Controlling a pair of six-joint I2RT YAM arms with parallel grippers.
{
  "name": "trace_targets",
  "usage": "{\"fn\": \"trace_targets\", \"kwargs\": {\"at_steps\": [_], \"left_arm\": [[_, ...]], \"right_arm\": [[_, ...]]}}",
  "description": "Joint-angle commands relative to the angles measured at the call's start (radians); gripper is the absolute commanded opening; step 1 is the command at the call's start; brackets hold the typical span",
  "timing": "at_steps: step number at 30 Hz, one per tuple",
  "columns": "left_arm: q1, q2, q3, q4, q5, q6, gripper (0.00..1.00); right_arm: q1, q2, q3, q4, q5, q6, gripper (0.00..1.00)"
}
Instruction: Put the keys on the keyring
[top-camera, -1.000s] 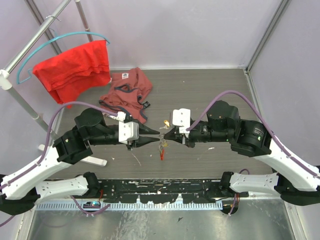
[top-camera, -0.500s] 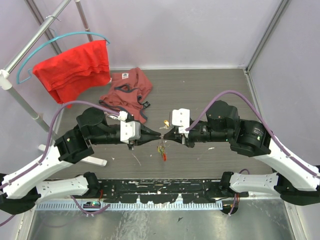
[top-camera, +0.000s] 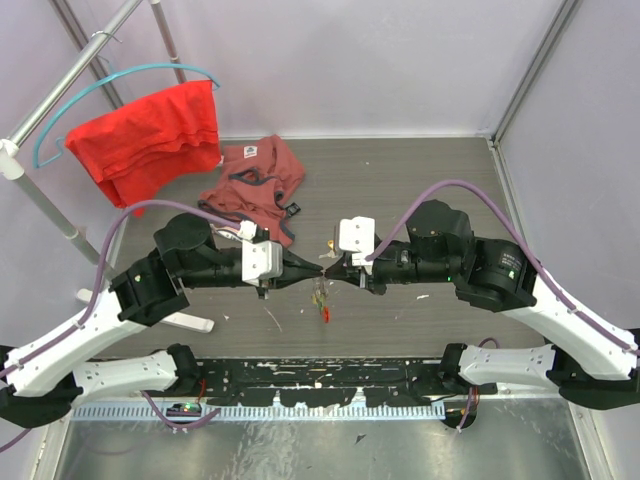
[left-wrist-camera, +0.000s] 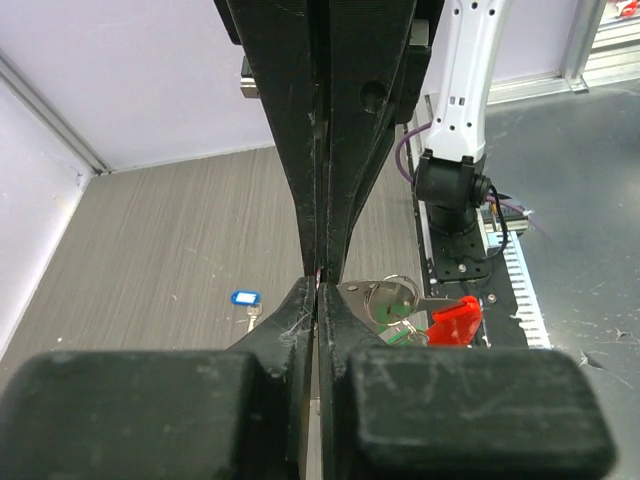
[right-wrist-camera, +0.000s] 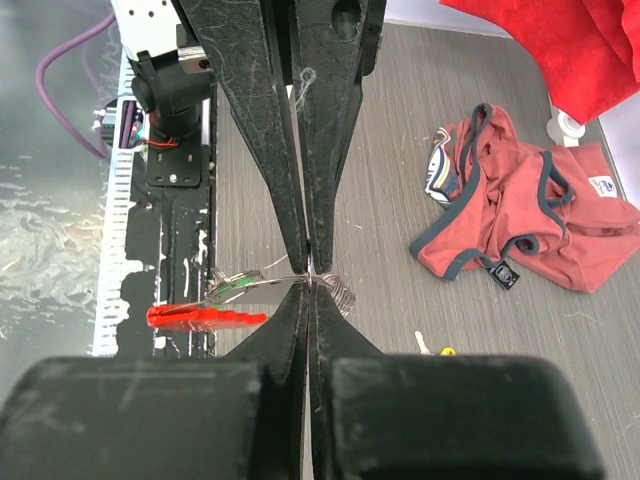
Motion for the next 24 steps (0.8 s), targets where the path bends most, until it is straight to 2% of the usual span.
{"fn": "trace_targets", "kwargs": {"at_steps": [1, 3, 6, 8, 11, 12, 18, 24], "left_arm": [[-0.004, -0.003, 0.039, 0.003, 0.004, 0.004, 0.08], [-0.003, -0.003, 0.04, -0.004, 0.001, 0.011, 0.01], [-0.003, -0.007, 0.037, -0.011, -0.008, 0.022, 0.0], [-0.004, -0.019, 0.029, -0.008, -0.015, 0.028, 0.0], [-0.003, -0.043, 0.003, 0.025, -0.027, 0.03, 0.0], [-0.004, -0.055, -0.011, 0.041, -0.026, 0.029, 0.0], [-0.004, -0.132, -0.118, 0.174, -0.022, 0.029, 0.0], [-0.004, -0.194, -0.198, 0.287, 0.051, 0.06, 0.0]], "right_arm": [[0.001, -0.006, 0.039, 0.08, -0.012, -0.013, 0.01], [0.001, -0.008, 0.038, 0.083, -0.012, -0.013, 0.01], [0.001, -0.021, 0.031, 0.096, -0.018, -0.011, 0.03], [0.001, -0.038, 0.019, 0.115, -0.024, -0.004, 0.12], [0.001, -0.074, -0.01, 0.157, -0.018, 0.013, 0.32], [0.001, -0.091, -0.024, 0.174, -0.01, 0.02, 0.34], [0.001, -0.219, -0.127, 0.301, 0.082, 0.089, 0.38], [0.001, -0.277, -0.184, 0.343, 0.127, 0.127, 0.38]]}}
